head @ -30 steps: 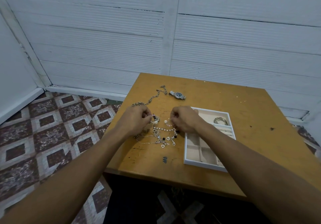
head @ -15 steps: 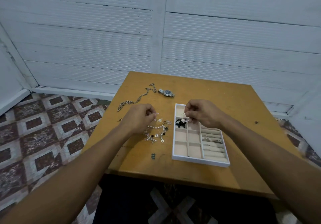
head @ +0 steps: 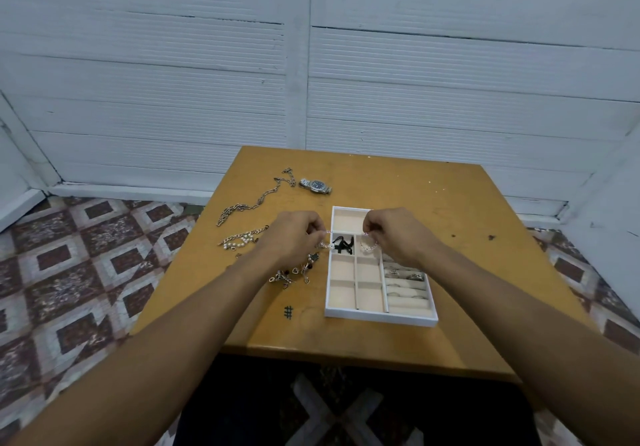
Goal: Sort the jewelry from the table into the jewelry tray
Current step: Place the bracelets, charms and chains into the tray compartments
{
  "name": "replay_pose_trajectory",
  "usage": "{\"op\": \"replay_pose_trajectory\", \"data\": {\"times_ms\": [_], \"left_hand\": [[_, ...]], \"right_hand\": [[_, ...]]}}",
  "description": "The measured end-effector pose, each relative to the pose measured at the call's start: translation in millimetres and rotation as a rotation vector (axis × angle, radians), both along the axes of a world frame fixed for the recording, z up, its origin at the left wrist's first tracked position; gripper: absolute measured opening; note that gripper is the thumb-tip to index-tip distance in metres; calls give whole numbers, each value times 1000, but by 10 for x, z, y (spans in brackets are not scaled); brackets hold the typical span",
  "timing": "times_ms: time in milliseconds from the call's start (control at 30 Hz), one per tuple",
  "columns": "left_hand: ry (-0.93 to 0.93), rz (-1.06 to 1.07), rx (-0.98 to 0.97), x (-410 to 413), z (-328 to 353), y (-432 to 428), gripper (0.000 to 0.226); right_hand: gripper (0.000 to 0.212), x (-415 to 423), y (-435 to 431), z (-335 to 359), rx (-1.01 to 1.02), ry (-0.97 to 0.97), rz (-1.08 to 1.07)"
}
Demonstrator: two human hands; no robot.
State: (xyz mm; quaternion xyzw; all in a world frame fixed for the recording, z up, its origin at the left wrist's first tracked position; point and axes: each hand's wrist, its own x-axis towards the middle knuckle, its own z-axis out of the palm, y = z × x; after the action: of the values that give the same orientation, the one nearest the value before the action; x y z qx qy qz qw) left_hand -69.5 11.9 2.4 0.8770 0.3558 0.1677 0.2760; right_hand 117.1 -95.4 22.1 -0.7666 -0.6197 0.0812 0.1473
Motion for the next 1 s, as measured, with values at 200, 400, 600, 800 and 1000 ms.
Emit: {"op": "replay_pose_trajectory", "data": {"times_ms": [200,400,600,800,1000], "left_hand": [[16,-7,22,63,24,-29,11],[20,-20,20,110,31,-56,10],[23,-35,33,148,33,-62,11],[47,-61,36,281,60,-104,12],[96,-99,64,511,71,-178,11]], "right_hand": [[24,-42,6,-128,10,-201,-20],[23,-44,-3,-199,-15,-201,-55],[18,-48,-57,-119,1,-141,-81],[19,88,-153,-80,53,30,-150],[19,244,-253,-90,71,80,-182]]}}
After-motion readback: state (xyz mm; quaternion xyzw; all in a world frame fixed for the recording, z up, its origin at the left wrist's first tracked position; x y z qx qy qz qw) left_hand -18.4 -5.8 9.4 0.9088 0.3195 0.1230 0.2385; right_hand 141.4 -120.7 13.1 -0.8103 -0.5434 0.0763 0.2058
